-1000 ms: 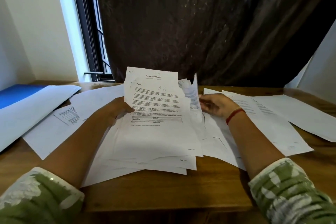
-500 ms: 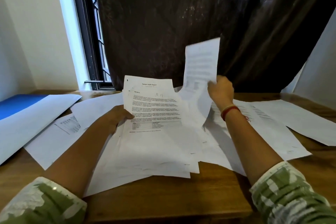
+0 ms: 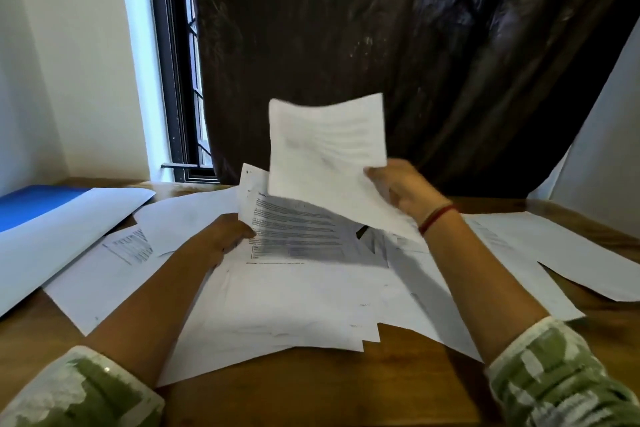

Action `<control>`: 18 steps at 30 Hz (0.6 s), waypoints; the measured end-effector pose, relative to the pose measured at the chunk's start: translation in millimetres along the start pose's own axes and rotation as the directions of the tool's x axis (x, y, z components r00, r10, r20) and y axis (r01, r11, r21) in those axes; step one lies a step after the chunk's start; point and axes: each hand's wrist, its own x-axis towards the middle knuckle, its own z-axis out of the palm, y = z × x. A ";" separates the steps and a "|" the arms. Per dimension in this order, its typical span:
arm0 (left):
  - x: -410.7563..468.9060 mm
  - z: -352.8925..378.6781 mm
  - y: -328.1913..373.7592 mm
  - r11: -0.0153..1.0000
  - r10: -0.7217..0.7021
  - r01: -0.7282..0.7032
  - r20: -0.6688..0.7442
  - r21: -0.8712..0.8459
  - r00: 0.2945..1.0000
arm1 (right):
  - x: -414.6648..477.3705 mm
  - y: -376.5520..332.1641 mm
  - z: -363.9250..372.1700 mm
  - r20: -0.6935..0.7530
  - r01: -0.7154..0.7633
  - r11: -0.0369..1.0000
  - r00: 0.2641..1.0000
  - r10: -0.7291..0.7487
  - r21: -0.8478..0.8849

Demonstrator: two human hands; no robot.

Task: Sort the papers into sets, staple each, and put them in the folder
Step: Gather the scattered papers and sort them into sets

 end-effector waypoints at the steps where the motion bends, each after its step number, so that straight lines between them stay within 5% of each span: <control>1: -2.0 1.3 -0.1 1.000 0.004 -0.004 -0.009 -0.003 1.000 | -1.5 16.8 7.7 0.044 -0.026 0.998 0.999 0.029 -0.061; 4: -8.9 5.0 2.3 0.997 -0.016 0.013 -0.041 -0.069 0.999 | -9.2 53.6 29.5 0.091 -0.065 0.980 0.992 0.084 -0.188; 8: -18.2 6.4 11.5 0.958 0.136 -0.151 -0.079 -0.245 0.988 | -21.7 82.3 45.8 0.171 -0.064 0.991 0.982 0.083 -0.114; 11: -15.0 3.6 12.5 0.947 0.040 -0.043 -0.016 -0.319 0.999 | -30.1 90.4 53.3 0.143 -0.034 0.994 0.989 0.049 -0.101; 16: -3.1 3.8 -0.5 1.000 0.003 -0.003 -0.001 0.004 1.000 | -24.8 92.2 50.0 0.074 -0.039 0.995 0.996 0.046 -0.091; 18: 0.7 5.8 -2.7 0.995 0.016 -0.015 -0.013 0.095 1.000 | -17.5 86.1 33.0 -0.082 -0.005 0.923 0.996 -0.029 -0.386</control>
